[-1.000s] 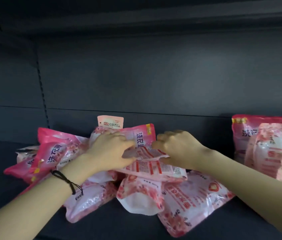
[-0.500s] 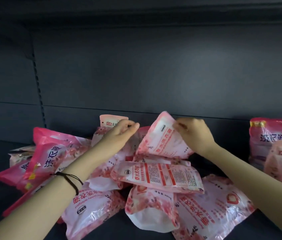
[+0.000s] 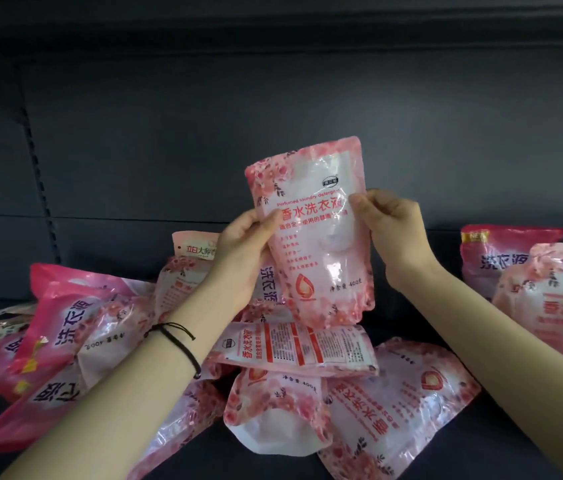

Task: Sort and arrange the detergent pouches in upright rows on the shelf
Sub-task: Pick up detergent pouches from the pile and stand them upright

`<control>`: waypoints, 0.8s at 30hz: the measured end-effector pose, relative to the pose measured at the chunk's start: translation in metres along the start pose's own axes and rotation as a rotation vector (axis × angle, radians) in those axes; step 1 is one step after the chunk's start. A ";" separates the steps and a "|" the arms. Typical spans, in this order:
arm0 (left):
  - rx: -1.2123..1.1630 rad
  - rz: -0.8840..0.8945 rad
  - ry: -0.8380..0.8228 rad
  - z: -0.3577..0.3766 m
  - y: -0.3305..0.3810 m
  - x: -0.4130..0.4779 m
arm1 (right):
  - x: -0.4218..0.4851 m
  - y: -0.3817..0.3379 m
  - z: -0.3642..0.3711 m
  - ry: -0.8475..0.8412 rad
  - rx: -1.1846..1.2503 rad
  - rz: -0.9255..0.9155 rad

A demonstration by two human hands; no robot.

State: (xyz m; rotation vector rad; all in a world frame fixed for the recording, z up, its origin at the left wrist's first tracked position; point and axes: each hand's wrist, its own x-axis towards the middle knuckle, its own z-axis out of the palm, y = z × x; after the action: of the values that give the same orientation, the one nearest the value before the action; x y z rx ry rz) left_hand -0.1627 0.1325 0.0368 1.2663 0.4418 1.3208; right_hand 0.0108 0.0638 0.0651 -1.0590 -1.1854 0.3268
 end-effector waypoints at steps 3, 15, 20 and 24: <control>-0.078 0.077 -0.033 0.025 0.004 -0.010 | -0.013 -0.011 -0.016 0.069 0.007 -0.043; -0.269 0.055 -0.093 0.152 -0.012 -0.107 | -0.100 -0.059 -0.146 0.134 -0.147 -0.162; -0.242 -0.005 -0.107 0.206 -0.047 -0.151 | -0.133 -0.050 -0.216 0.118 -0.111 -0.034; -0.166 -0.005 -0.082 0.238 -0.080 -0.174 | -0.146 -0.029 -0.259 0.097 -0.114 0.095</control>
State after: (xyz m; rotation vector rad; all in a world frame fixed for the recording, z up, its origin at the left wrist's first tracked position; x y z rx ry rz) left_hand 0.0250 -0.1018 -0.0194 1.1752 0.2719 1.2701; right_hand 0.1692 -0.1820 0.0048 -1.2198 -1.0792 0.2815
